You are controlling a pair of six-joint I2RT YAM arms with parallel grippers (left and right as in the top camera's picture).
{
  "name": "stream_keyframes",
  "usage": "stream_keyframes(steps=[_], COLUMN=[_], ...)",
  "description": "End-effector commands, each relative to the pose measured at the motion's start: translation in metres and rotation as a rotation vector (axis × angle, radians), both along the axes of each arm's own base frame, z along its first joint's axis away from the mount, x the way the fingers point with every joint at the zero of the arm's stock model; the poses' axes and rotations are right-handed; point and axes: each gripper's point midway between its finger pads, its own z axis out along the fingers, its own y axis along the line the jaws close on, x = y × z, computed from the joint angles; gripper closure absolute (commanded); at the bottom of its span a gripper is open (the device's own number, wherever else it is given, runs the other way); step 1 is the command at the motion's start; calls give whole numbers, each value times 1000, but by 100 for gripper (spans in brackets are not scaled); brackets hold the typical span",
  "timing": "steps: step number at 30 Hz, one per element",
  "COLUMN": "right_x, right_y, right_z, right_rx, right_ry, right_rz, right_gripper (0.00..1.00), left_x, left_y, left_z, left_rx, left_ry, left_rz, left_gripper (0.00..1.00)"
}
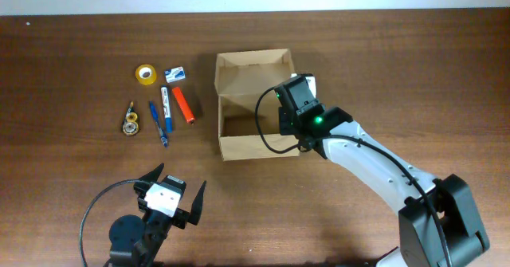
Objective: Pack container
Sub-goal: 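Drag the box with the right gripper toward the table center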
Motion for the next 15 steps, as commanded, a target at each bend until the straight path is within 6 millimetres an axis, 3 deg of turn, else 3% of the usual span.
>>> stream_keyframes(steps=[1,9,10,11,12,14,15], right_x=[-4,-5,-5,-6,-7,-9,-10], right_y=[-5,-6,-6,-6,-7,-8,-9], right_z=[1,0,-1,-1,-2,-3,-4], right_rx=[12,12,8,3,-7,-15,-18], right_ry=[-25,-27,-24,-23,-17,-8,-3], right_rz=[-49,-48,-44,-38,-29,-26,-26], right_gripper=[96,96,88,69,30,1,1], left_x=[1,1,1,1,1,1,1], left_y=[3,3,3,3,3,3,3], left_z=[0,0,0,0,0,0,0], left_rx=[16,16,16,16,16,16,16], left_ry=[-11,-11,-11,-11,-11,-11,-11], left_rz=[9,9,9,9,9,9,9], left_gripper=[0,1,1,1,0,0,0])
